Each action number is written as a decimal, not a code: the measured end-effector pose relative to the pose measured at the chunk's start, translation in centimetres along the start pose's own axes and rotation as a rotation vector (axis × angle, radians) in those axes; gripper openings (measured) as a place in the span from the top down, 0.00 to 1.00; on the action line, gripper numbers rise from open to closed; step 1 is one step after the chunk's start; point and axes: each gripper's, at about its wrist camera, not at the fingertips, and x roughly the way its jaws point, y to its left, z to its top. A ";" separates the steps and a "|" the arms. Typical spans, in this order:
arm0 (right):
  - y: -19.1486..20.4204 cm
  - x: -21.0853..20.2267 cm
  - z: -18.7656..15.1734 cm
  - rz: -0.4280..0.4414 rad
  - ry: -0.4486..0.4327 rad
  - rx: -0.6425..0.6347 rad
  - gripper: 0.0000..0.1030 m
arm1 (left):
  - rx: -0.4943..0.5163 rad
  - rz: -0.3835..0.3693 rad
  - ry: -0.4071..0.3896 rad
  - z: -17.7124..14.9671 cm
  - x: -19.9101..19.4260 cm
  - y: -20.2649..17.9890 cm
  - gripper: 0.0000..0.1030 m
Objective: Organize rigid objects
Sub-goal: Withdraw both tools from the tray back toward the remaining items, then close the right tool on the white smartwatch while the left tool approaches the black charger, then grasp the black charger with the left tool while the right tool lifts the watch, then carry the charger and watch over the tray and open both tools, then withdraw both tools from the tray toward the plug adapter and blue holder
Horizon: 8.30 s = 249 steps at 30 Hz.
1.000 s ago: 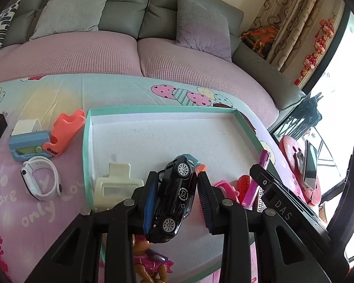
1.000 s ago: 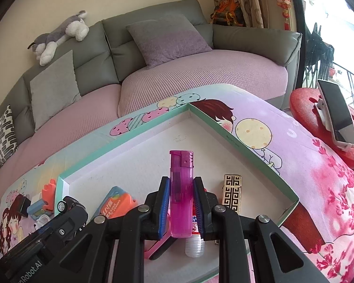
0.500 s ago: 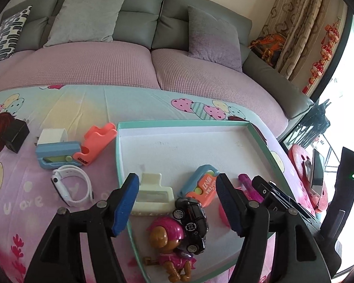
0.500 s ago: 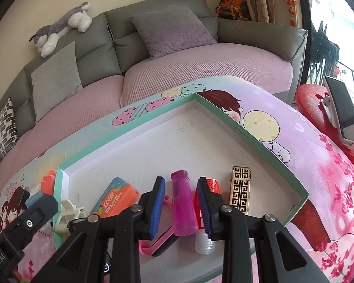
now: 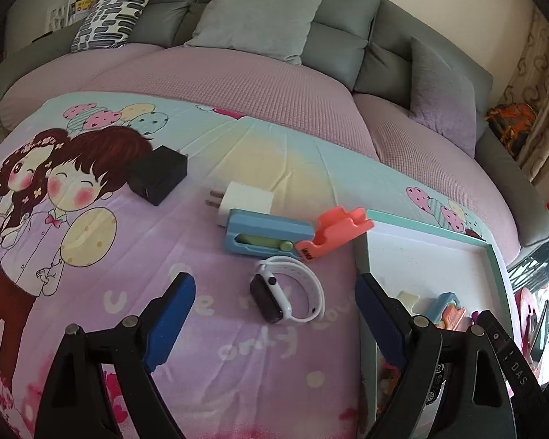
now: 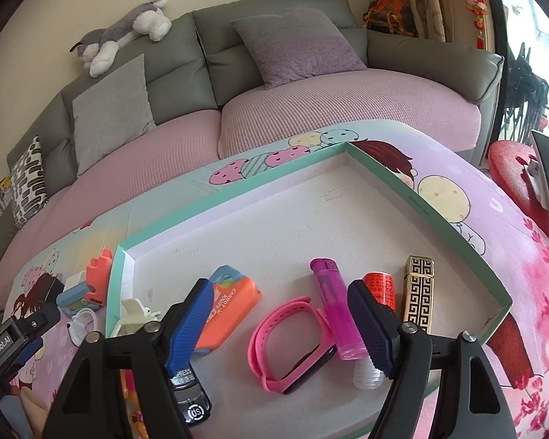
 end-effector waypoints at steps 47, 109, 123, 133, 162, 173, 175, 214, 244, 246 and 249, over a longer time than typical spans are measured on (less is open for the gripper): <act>16.8 1.7 -5.2 0.385 0.108 -0.333 0.12 | -0.146 0.206 -0.133 1.4 -2.7 11.5 0.03; 20.1 5.5 -4.8 0.288 0.180 -0.377 0.49 | 0.120 0.098 0.033 8.2 7.6 9.8 0.43; 17.4 2.3 -2.3 0.292 0.112 -0.293 0.49 | 0.090 0.062 -0.063 7.2 2.2 9.0 0.52; 11.9 0.2 1.0 0.181 0.041 -0.183 0.49 | 0.162 -0.052 -0.164 6.7 -3.4 1.7 0.52; -1.5 1.5 3.3 -0.140 0.057 0.073 0.49 | 0.358 -0.207 0.008 0.7 2.3 -12.5 0.51; -1.6 1.8 3.2 -0.156 0.082 0.066 0.48 | 0.364 -0.195 0.018 0.4 2.2 -13.0 0.50; -1.6 1.8 3.3 -0.160 0.087 0.064 0.48 | 0.355 -0.189 0.019 0.6 2.1 -12.8 0.44; 2.8 1.5 3.1 -0.098 -0.016 -0.055 0.00 | 0.119 0.109 0.001 3.7 1.0 -3.7 0.13; 12.2 2.5 0.6 0.151 -0.001 -0.240 0.00 | -0.051 0.204 -0.166 4.7 -2.8 7.0 0.00; 13.1 2.6 0.1 0.156 -0.002 -0.267 0.00 | -0.050 0.206 -0.139 4.6 -2.4 7.3 0.00; 13.7 2.8 -0.2 0.172 0.009 -0.271 0.00 | -0.052 0.213 -0.114 4.5 -2.0 7.6 0.00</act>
